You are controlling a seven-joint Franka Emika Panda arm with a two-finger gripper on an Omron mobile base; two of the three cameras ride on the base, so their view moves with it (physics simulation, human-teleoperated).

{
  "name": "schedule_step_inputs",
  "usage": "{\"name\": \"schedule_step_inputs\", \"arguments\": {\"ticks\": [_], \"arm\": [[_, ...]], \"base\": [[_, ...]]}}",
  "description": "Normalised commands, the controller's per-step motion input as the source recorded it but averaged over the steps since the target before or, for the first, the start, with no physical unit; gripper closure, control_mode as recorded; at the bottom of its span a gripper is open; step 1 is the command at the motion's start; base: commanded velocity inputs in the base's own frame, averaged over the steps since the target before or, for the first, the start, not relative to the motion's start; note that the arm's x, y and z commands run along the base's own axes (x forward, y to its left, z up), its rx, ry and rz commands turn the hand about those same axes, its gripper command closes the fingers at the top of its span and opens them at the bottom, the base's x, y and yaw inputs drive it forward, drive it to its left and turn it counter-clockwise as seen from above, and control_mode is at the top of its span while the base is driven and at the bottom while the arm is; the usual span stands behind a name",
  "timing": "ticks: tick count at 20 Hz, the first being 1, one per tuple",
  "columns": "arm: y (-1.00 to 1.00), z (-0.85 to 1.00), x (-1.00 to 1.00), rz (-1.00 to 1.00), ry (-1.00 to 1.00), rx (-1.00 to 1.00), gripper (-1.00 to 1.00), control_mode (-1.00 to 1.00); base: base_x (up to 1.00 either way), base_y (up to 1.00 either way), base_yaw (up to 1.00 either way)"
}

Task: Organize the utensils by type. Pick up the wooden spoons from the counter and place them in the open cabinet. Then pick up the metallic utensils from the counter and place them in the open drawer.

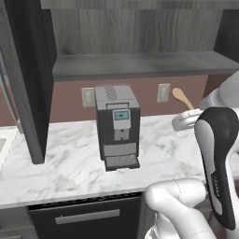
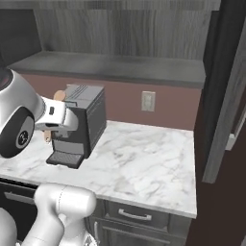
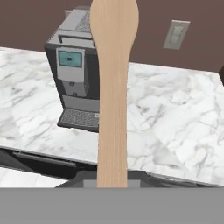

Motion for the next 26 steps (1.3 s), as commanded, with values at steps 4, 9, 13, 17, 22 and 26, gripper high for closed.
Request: {"name": "schedule_step_inputs", "arguments": {"ticks": [4, 9, 13, 17, 22, 26], "arm": [[0.0, 0.0, 0.0, 0.0, 0.0, 0.0, 1.0, 1.0], [0.0, 0.0, 0.0, 0.0, 0.0, 0.0, 1.0, 1.0], [0.0, 0.0, 0.0, 0.0, 0.0, 0.0, 1.0, 1.0], [0.0, 0.0, 0.0, 0.0, 0.0, 0.0, 1.0, 1.0], [0.0, 0.0, 0.0, 0.0, 0.0, 0.0, 1.0, 1.0], [0.0, 0.07, 0.0, 0.02, -0.03, 0.0, 1.0, -1.0]], "base": [[0.48, -0.01, 0.0], [0.28, -0.01, 0.0], [0.12, 0.0, 0.0], [0.02, 0.0, 0.0], [0.02, 0.0, 0.0], [0.0, 0.0, 0.0]]}}
